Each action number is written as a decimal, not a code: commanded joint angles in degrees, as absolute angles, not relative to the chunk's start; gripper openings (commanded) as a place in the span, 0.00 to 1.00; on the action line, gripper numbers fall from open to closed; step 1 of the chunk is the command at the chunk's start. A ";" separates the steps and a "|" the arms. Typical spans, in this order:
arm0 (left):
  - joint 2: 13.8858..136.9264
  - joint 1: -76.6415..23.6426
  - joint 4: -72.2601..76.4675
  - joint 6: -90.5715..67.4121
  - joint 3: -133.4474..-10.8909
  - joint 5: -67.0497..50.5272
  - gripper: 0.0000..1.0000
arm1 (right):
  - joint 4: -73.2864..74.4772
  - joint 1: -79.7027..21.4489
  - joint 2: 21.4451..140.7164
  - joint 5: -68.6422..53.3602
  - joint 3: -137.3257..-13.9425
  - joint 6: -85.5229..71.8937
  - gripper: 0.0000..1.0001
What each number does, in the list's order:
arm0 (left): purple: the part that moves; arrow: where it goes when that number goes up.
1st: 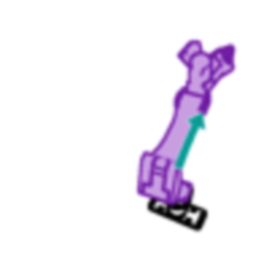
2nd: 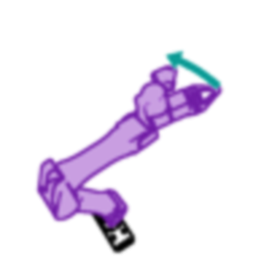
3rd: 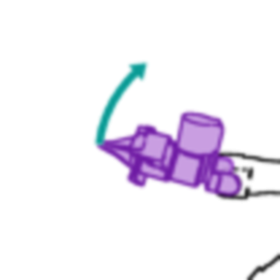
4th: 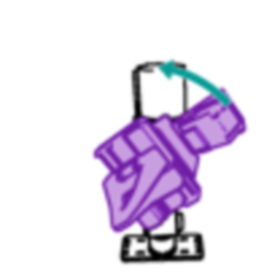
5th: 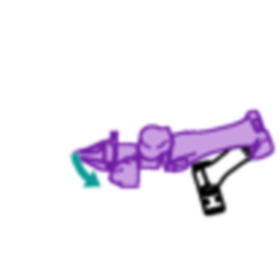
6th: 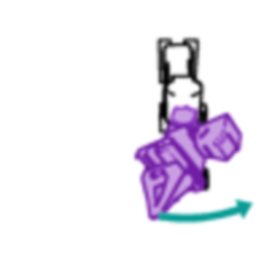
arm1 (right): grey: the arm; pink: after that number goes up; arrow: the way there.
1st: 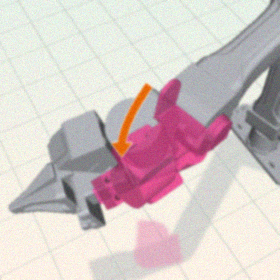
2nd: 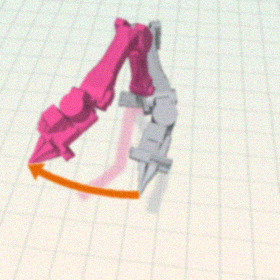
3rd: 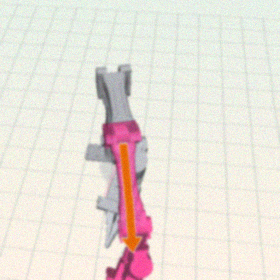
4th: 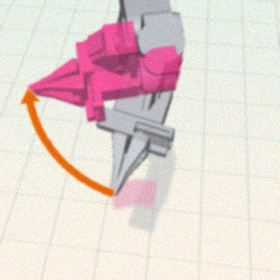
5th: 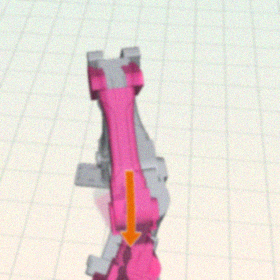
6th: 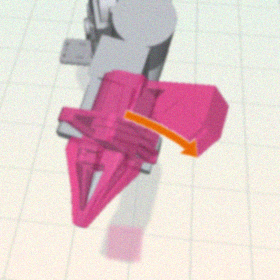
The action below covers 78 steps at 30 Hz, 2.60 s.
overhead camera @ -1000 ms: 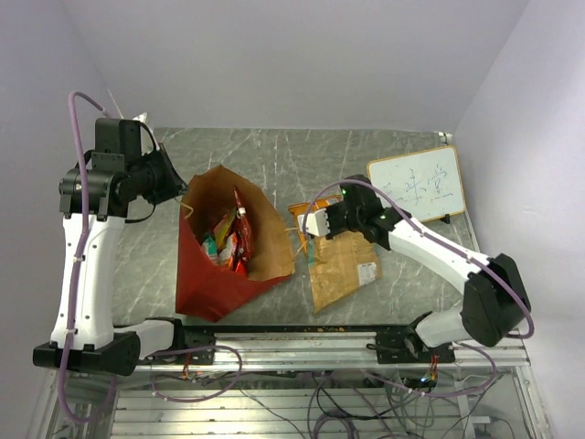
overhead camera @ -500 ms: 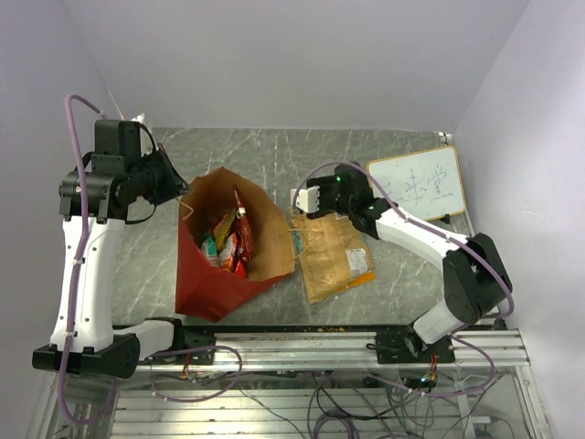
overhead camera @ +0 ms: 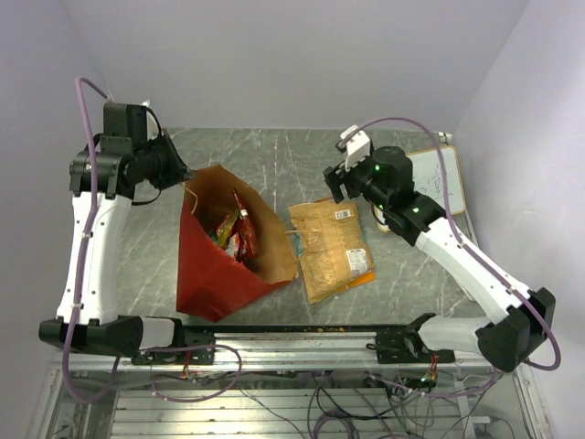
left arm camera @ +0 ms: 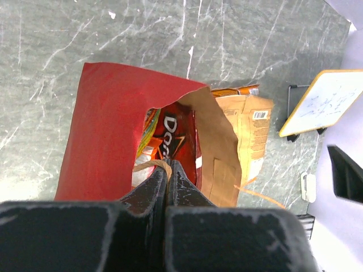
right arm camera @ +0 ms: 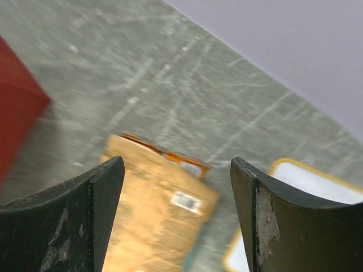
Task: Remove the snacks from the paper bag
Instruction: Adjust the paper bag at the center of the board.
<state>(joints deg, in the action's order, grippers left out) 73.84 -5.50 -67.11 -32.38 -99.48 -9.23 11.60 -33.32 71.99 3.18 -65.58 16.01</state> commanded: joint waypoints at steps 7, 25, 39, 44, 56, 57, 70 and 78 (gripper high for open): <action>77.83 -5.80 -64.58 -31.99 -105.41 -10.42 0.07 | 19.99 -33.40 71.39 -20.67 -70.71 -15.59 0.72; 89.71 -3.24 -70.02 -25.41 -127.16 -5.89 0.07 | 39.46 -45.47 97.40 -34.50 -87.59 -17.45 0.67; 81.05 -3.08 -64.20 -25.35 -108.92 -21.36 0.07 | 37.70 -47.49 93.06 -18.18 -87.76 -15.64 0.74; 79.96 -3.08 -67.14 -24.50 -108.28 -18.28 0.07 | 39.69 -33.48 95.57 -15.00 -89.02 -25.34 1.00; 80.21 -2.99 -70.53 -24.46 -110.65 -15.70 0.07 | 37.73 -29.66 111.54 -48.22 -89.60 -13.06 0.86; 79.71 -2.99 -70.43 -24.58 -110.17 -15.01 0.07 | 37.90 -29.77 111.98 -49.59 -88.53 -12.41 0.82; 78.72 -3.04 -76.47 -22.12 -113.13 -0.65 0.18 | 19.89 -34.81 104.71 -55.13 -74.20 -30.32 0.00; 74.79 -2.99 -77.97 -24.44 -112.86 8.77 0.62 | 21.19 -37.70 103.20 -52.55 -74.90 -31.28 0.00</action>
<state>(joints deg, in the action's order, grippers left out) 77.10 -3.20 -76.51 -23.70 -111.37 2.09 21.17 -37.19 104.29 -52.93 -73.95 -29.98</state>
